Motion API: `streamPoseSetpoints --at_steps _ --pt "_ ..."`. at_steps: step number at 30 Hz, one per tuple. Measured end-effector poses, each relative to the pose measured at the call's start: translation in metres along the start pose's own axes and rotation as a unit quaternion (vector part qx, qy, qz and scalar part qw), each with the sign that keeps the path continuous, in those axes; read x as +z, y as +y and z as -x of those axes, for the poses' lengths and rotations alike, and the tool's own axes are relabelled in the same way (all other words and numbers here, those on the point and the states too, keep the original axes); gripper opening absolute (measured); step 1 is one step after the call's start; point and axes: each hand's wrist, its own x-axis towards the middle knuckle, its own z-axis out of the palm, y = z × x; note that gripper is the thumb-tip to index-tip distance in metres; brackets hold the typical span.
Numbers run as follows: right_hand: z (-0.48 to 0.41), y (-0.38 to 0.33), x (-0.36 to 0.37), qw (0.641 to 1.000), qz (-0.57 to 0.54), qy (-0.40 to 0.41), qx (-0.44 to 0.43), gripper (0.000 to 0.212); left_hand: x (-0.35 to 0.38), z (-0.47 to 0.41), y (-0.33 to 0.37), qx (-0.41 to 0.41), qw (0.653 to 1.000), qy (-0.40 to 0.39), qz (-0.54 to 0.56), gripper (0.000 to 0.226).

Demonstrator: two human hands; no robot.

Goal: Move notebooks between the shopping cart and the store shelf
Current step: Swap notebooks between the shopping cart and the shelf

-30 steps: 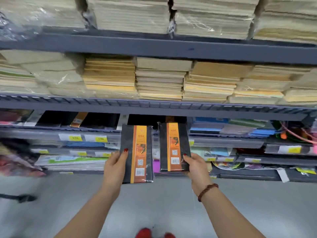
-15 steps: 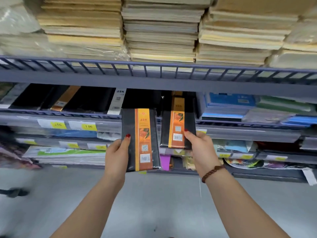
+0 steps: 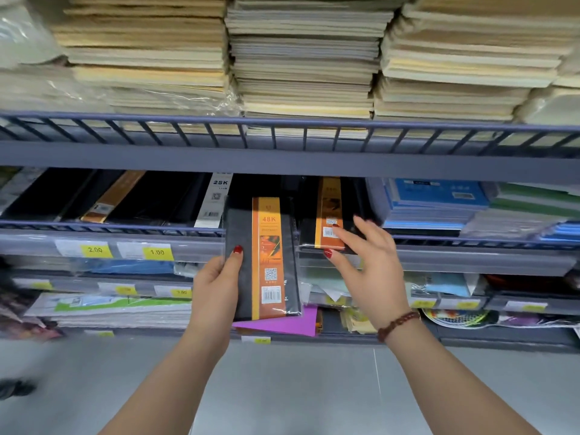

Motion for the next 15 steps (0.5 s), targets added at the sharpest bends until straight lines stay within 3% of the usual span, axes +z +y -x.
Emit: streamPoseSetpoints --at_steps 5,10,15 --pt "-0.029 0.003 0.006 0.999 0.038 -0.02 -0.034 0.036 -0.001 -0.005 -0.001 0.011 1.0 0.004 0.004 0.03" --pt "-0.044 0.002 0.007 0.998 0.041 -0.052 -0.006 0.04 -0.001 -0.007 -0.002 0.022 1.0 0.007 0.01 0.034" --pt "-0.04 0.012 0.01 0.981 0.161 -0.08 -0.078 0.04 0.002 -0.007 0.001 0.028 0.999 0.016 0.021 0.032"
